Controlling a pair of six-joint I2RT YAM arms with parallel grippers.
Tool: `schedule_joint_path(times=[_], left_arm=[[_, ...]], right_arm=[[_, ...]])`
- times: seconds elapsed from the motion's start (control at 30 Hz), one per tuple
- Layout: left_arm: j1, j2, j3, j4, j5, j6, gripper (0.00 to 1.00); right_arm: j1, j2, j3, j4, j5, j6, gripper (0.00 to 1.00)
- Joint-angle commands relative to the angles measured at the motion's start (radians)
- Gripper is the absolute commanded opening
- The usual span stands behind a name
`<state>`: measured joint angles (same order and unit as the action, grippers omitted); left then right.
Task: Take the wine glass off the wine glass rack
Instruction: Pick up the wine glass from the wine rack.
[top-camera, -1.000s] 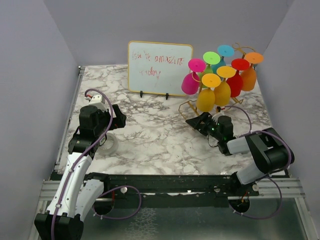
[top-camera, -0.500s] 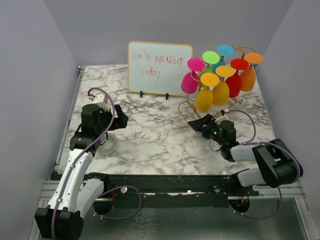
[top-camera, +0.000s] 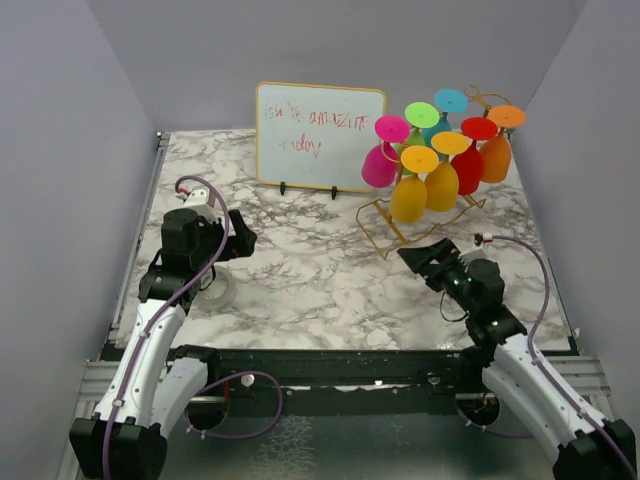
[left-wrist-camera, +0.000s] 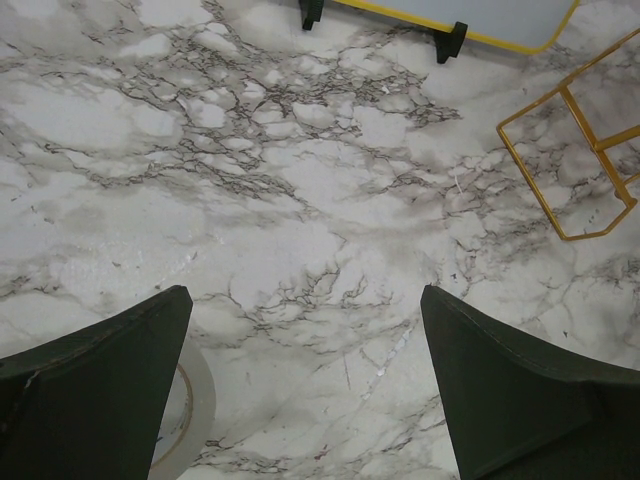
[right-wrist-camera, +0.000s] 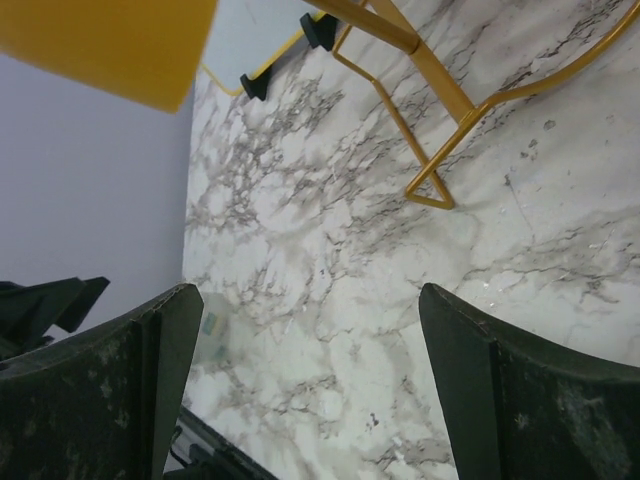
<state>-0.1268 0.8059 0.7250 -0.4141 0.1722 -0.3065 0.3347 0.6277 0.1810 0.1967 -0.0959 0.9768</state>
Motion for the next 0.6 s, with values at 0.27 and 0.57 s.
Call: schedule_joint_path(times=[0.27,0.57], left_arm=[[0.000,-0.037,-0.004,-0.002,-0.022,-0.005,0.99],[0.001,-0.072,-0.005,-0.006,-0.058,-0.008,0.99]], right_arm=[[0.006,-0.168,0.461,-0.636,0.027,-0.089,0.93],[0.006,0.104,0.812,-0.665,0.105,-0.144,0.89]])
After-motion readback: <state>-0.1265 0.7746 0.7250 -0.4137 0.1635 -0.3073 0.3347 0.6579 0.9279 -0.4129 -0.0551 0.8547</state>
